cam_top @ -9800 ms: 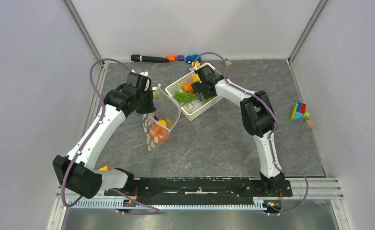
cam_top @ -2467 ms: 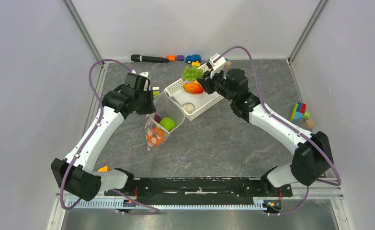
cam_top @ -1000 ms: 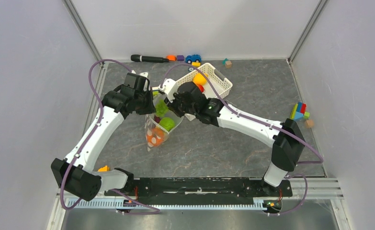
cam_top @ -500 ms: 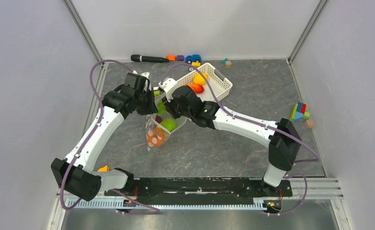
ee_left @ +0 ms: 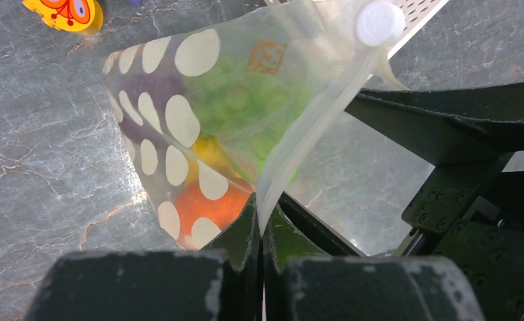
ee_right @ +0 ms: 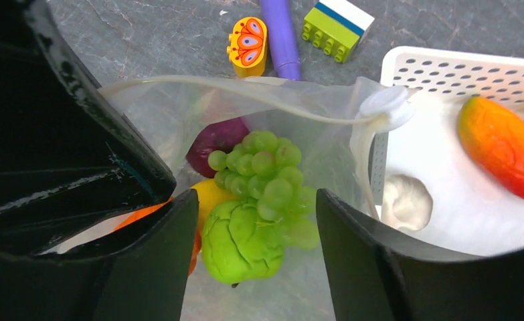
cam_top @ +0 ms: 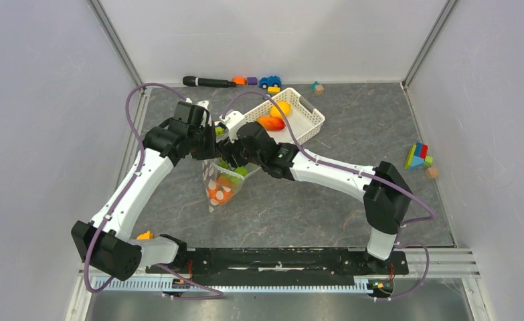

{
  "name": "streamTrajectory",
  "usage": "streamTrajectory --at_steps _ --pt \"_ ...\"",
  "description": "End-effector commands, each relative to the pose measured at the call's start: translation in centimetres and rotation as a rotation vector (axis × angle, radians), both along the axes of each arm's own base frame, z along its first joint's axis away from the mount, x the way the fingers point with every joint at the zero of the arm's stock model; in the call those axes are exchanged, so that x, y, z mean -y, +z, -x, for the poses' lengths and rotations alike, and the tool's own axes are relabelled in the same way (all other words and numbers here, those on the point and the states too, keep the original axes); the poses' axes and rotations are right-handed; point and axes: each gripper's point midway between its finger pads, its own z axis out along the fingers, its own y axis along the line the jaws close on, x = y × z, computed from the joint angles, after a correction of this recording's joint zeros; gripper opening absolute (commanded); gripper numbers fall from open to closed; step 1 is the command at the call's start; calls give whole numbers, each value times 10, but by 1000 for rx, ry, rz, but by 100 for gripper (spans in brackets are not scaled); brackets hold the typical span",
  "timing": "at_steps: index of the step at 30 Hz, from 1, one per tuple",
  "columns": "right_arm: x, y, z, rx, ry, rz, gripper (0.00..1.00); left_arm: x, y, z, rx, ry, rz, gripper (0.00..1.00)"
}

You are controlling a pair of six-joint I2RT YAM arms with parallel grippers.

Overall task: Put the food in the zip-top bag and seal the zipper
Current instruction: Place the fake fruit in the zipper food storage bag.

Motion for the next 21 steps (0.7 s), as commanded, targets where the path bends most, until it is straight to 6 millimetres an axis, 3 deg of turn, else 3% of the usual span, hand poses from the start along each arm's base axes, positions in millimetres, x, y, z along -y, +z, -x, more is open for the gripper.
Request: streamTrajectory --at_steps 1,9,17,21 --pt "-9 44 -3 110 59 -68 75 3 6 -5 47 -28 3 2" --pt "3 103 9 247 203 -127 98 0 9 -5 59 -22 -6 2" --pt "41 144 16 275 289 -298 98 0 9 -5 61 -22 -8 2" --pt "70 146 -4 272 207 -317 98 -1 8 -5 59 -22 -9 2"
